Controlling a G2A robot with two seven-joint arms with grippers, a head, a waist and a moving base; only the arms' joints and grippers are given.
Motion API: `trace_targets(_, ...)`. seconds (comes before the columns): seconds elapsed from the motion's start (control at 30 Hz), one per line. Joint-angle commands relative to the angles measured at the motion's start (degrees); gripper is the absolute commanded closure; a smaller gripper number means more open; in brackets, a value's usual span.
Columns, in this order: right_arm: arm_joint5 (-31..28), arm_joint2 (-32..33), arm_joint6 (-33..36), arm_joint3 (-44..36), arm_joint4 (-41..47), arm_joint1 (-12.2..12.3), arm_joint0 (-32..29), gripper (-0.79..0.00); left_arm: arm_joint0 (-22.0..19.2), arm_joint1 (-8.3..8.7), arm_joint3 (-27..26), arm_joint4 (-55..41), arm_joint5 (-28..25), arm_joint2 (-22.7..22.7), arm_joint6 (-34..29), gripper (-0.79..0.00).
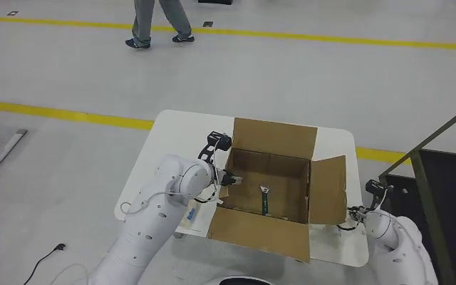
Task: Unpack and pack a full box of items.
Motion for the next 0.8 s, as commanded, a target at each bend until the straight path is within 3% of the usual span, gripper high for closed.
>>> trace_targets(0.0,-0.2,-0.9,0.7,0.8,-0.6,0.0,0.6,0.0,0.1,0.04,-0.1,0.1,0.1,0.0,0.0,-0.785)
trace_targets(0.33,-0.1,-3.5,3.4,3.9,-2.4,0.0,2.7,0.0,0.2,0.18,-0.5,0.3,0.5,-0.1,0.0,-0.785)
trace_targets(0.37,-0.2,-3.6,3.5,4.1,-2.4,0.0,2.7,-0.092,0.2,0.18,-0.5,0.3,0.5,-0.1,0.0,-0.785)
trace_targets(0.4,-0.2,-3.7,3.6,4.1,-2.5,0.1,2.8,-0.24,0.2,0.2,-0.5,0.3,0.4,-0.1,0.0,-0.785)
trace_targets(0.47,-0.3,-3.9,3.9,4.1,-2.9,0.1,2.9,-0.348,0.2,0.22,-0.6,0.3,0.5,-0.1,0.0,-0.785)
trace_targets(0.63,-0.1,-3.8,4.8,2.5,-3.0,0.2,2.7,-0.459,0.2,0.29,-0.6,0.3,0.5,-0.2,-0.1,-0.785)
trace_targets(0.67,0.0,-3.6,5.0,1.5,-3.0,0.2,2.5,-0.576,0.2,0.31,-0.7,0.3,0.5,-0.2,-0.1,-0.785)
trace_targets(0.7,0.0,-3.3,5.3,0.4,-3.1,0.3,2.2,-0.637,0.2,0.33,-0.7,0.3,0.5,-0.2,-0.1,-0.785)
trace_targets(0.77,0.4,-2.5,5.4,-2.8,-2.5,0.4,1.5,-0.61,0.2,0.36,-0.7,0.3,0.5,-0.3,0.0,-0.785)
